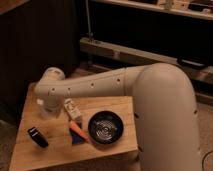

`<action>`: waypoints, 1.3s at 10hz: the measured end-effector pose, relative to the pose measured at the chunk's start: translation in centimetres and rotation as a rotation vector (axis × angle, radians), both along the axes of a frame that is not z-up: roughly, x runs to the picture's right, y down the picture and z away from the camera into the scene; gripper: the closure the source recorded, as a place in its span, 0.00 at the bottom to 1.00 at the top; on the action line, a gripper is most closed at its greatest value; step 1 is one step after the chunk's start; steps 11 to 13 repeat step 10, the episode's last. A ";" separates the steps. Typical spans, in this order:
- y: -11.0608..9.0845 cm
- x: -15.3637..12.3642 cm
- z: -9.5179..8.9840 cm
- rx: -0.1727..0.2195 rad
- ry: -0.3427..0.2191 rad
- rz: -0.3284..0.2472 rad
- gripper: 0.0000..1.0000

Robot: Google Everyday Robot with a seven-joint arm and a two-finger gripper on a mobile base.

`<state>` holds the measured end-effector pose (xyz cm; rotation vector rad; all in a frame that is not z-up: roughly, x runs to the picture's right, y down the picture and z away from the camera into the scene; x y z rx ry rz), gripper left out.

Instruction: Knock the eraser over

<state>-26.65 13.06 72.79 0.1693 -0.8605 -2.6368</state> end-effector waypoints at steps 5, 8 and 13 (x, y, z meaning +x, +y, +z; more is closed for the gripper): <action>4.2 -8.8 -4.6 0.021 -0.207 -0.174 1.00; 3.4 -12.1 -8.9 -0.056 -0.459 -0.236 0.99; 2.8 -12.3 -11.1 -0.115 -0.556 -0.261 0.97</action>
